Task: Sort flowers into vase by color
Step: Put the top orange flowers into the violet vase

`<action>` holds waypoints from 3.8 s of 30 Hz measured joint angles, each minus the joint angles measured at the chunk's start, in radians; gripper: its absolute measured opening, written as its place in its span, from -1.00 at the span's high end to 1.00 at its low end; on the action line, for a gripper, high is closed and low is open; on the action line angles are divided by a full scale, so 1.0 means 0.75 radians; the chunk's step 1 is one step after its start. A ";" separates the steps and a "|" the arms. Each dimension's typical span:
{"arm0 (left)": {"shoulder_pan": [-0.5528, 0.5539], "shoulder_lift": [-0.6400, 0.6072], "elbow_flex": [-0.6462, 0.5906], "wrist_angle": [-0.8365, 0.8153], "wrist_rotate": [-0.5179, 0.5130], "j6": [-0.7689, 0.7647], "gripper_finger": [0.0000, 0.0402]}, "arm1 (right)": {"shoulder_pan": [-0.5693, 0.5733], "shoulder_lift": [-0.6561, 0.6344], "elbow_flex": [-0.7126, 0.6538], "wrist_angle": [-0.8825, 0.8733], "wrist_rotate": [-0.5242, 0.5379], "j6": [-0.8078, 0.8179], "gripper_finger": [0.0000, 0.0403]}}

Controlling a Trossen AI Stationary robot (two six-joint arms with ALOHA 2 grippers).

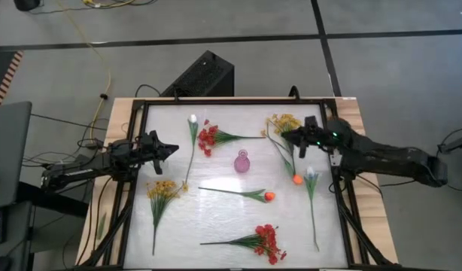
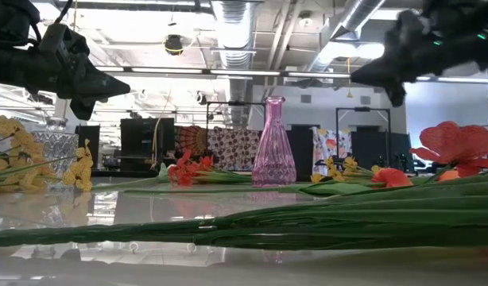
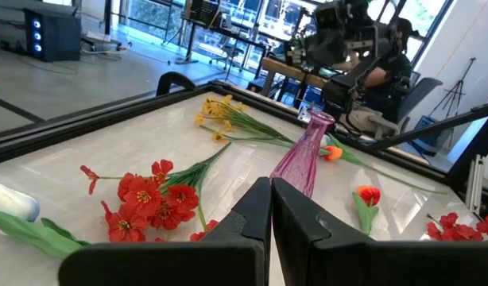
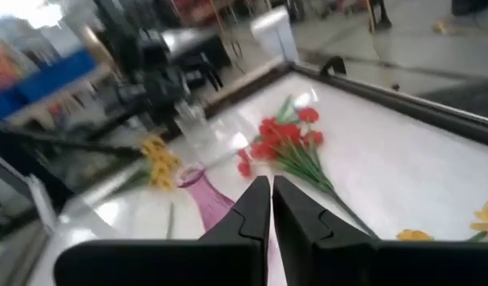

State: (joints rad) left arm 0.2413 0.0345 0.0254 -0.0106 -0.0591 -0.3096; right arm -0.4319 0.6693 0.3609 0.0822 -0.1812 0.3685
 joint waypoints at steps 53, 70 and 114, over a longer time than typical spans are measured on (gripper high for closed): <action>0.001 0.007 0.000 0.014 0.064 -0.650 1.00 | -0.034 1.887 1.490 -0.972 0.034 -0.768 0.89; 0.001 0.006 0.334 -0.249 -0.219 -0.164 1.00 | 0.000 1.306 1.490 -0.584 -0.146 -0.517 0.89; 0.001 0.006 0.336 -0.332 -0.208 -0.333 1.00 | 0.378 1.097 0.458 1.006 0.120 -0.281 0.92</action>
State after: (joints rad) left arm 0.2417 0.0391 0.2771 -0.2598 -0.2150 -0.5597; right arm -0.1487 1.4921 0.7047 0.8366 -0.0913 0.1576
